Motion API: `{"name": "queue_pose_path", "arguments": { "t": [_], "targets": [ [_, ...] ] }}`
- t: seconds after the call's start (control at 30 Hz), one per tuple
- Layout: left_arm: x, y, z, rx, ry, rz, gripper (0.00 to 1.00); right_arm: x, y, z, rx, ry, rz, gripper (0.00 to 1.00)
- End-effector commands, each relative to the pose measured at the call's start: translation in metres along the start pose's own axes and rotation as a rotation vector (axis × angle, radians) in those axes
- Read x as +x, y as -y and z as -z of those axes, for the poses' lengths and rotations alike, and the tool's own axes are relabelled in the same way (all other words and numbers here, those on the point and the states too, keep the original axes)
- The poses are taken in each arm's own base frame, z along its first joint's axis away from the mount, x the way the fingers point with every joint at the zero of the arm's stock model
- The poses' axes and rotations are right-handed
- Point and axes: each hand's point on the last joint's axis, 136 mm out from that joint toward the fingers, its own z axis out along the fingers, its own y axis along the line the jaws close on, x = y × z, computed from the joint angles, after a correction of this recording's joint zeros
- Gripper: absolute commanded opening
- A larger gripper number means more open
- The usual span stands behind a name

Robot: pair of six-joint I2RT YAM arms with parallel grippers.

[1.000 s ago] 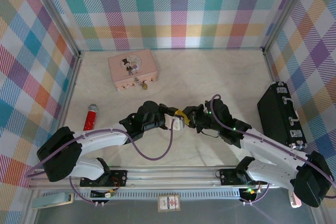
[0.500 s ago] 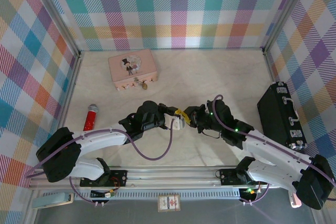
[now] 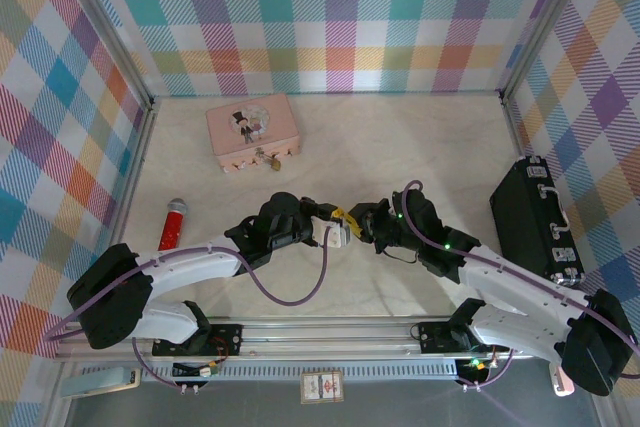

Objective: Unlock the padlock with the key

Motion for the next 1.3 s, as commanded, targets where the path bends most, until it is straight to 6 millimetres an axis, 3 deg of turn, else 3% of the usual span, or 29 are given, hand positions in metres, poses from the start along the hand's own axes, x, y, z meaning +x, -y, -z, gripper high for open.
{"name": "queue_pose_path", "arguments": {
  "t": [0.0, 0.53, 0.67, 1.03, 1.27],
  "targets": [
    [-0.010, -0.001, 0.006, -0.002, 0.049, 0.011, 0.00, 0.001, 0.000, -0.004, -0.008, -0.006, 0.000, 0.20],
    [-0.010, 0.004, 0.006, 0.010, 0.041, 0.007, 0.00, 0.003, -0.004, -0.004, -0.015, -0.017, 0.016, 0.28],
    [-0.009, 0.003, 0.008, 0.006, 0.034, 0.006, 0.00, -0.005, 0.000, 0.003, 0.002, 0.033, 0.048, 0.29],
    [-0.012, 0.002, 0.010, 0.007, 0.042, 0.005, 0.00, -0.001, -0.009, 0.005, -0.008, 0.018, 0.087, 0.29],
    [-0.012, 0.007, 0.009, 0.027, 0.034, 0.000, 0.00, 0.006, -0.018, 0.002, -0.021, -0.017, 0.103, 0.24]
  ]
}}
